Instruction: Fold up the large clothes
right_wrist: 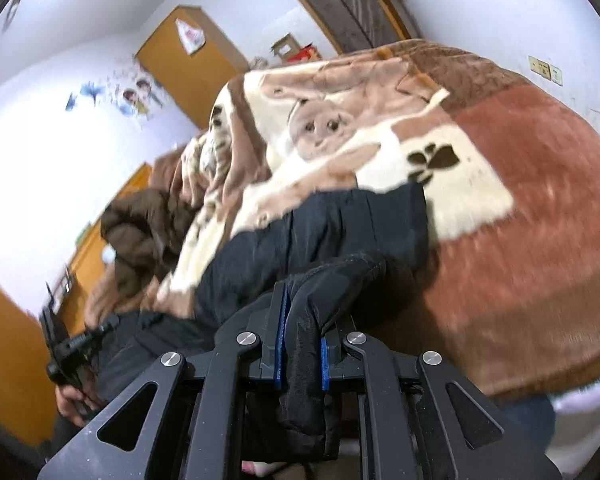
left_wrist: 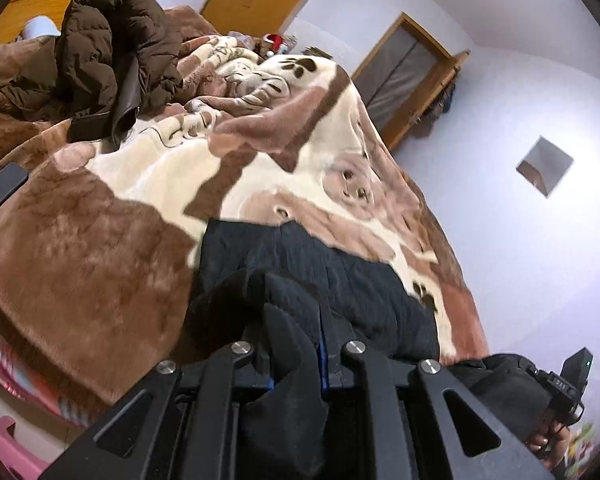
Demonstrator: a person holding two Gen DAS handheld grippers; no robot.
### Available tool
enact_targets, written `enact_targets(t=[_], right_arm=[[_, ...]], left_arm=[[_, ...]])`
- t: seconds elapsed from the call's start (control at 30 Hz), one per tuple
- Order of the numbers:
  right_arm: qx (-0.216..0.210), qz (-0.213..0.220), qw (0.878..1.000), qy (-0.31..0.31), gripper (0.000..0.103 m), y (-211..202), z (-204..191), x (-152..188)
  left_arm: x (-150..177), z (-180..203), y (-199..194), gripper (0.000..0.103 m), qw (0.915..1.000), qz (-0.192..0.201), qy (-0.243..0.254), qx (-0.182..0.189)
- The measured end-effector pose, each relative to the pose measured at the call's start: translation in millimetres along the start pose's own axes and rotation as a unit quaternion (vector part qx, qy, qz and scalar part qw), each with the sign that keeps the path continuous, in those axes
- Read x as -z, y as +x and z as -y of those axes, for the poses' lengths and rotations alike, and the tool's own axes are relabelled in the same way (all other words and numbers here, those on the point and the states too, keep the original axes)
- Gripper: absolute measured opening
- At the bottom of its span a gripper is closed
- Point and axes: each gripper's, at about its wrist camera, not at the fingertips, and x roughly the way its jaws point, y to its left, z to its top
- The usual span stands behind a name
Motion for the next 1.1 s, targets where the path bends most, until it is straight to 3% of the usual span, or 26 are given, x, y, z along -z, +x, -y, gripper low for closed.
enact_targets(t=[0.2, 0.33, 0.53, 0.6, 0.8, 0.87, 0.9, 0.93, 1.0, 1.1], right_arm=[[0.028, -0.010, 1.000, 0.003, 0.014, 62.4, -5.9, -65.0], [0.075, -0.047, 0.996, 0.010, 0.015, 136.7, 6.8, -102.4], [0.131, -0.124, 0.983, 0.023, 0.019, 240.6, 45.9, -106.1], [0.130, -0.147, 0.980, 0.031, 0.019, 267.0, 61.9, -97.9], [0.081, -0.149, 0.983, 0.064, 0.025, 257.9, 81.2, -98.2], [0.048, -0.139, 0.986, 0.077, 0.037, 240.1, 78.7, -106.7], [0.029, -0.130, 0.988, 0.082, 0.051, 230.7, 77.2, -111.4], [0.018, -0.122, 0.989, 0.086, 0.059, 223.8, 74.0, -115.8], [0.003, -0.106, 0.990, 0.090, 0.060, 205.0, 66.7, -123.8], [0.035, -0.063, 0.996, 0.053, 0.062, 182.2, 46.0, -129.0]], left_arm=[[-57.3, -0.4, 72.2, 0.016, 0.9996, -0.009, -0.007, -0.024], [-82.6, -6.6, 144.0, 0.017, 0.9976, -0.038, 0.000, -0.058], [-79.2, -40.5, 248.7, 0.023, 0.9901, -0.097, -0.009, -0.102], [-72.2, -48.5, 266.7, 0.025, 0.9892, -0.102, -0.011, -0.105], [-76.9, -49.7, 264.9, 0.032, 0.9913, -0.106, -0.015, -0.076], [-84.5, -48.3, 251.1, 0.048, 0.9929, -0.101, -0.024, -0.058], [-89.6, -46.5, 241.9, 0.053, 0.9942, -0.093, -0.029, -0.047], [-95.2, -43.6, 232.1, 0.067, 0.9954, -0.082, -0.032, -0.039], [-107.1, -37.4, 211.1, 0.079, 0.9974, -0.051, -0.030, -0.040], [-121.7, -29.5, 179.8, 0.082, 0.9984, 0.000, -0.023, -0.052]])
